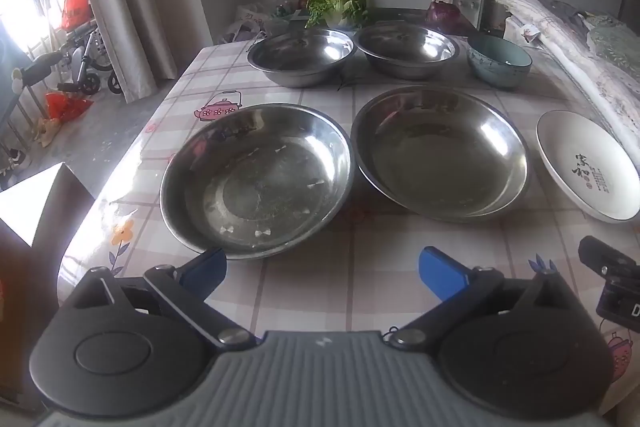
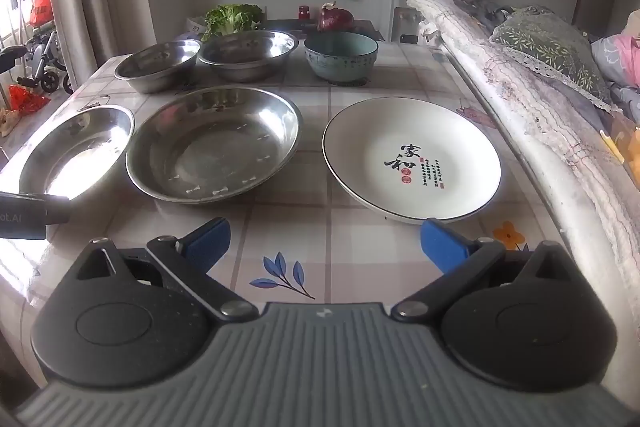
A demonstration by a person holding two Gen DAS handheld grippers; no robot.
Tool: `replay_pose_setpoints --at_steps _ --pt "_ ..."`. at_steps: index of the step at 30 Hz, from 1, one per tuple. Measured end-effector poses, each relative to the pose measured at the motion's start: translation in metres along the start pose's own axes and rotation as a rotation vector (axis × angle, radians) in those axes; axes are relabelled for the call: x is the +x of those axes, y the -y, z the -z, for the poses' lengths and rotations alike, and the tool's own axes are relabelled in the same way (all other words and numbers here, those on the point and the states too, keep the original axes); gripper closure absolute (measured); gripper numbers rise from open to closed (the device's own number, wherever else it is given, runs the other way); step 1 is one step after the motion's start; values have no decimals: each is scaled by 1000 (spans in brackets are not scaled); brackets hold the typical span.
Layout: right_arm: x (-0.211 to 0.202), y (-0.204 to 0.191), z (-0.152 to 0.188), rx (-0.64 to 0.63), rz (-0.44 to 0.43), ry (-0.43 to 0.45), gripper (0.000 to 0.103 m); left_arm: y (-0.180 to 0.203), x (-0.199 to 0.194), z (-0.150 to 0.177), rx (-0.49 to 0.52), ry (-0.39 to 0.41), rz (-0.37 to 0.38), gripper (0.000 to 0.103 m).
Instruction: Organize plates and bowls
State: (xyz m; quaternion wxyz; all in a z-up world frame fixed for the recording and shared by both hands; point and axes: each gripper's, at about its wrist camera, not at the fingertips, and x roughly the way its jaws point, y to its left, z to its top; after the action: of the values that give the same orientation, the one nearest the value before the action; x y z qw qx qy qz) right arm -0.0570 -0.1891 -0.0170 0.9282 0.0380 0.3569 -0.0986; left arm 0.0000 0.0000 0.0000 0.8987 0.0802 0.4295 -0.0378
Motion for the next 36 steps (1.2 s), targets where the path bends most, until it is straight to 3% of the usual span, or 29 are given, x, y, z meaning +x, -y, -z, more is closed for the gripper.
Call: replay_pose_setpoints --at_steps 8,18,36 --pt "-2 3 -5 3 13 20 1 7 -5 0 -1 3 7 0" --pt "-4 12 -7 23 11 -18 1 11 -12 5 18 6 53 0" --pt "-20 7 -18 -12 20 27 1 18 -23 -6 29 32 100 0"
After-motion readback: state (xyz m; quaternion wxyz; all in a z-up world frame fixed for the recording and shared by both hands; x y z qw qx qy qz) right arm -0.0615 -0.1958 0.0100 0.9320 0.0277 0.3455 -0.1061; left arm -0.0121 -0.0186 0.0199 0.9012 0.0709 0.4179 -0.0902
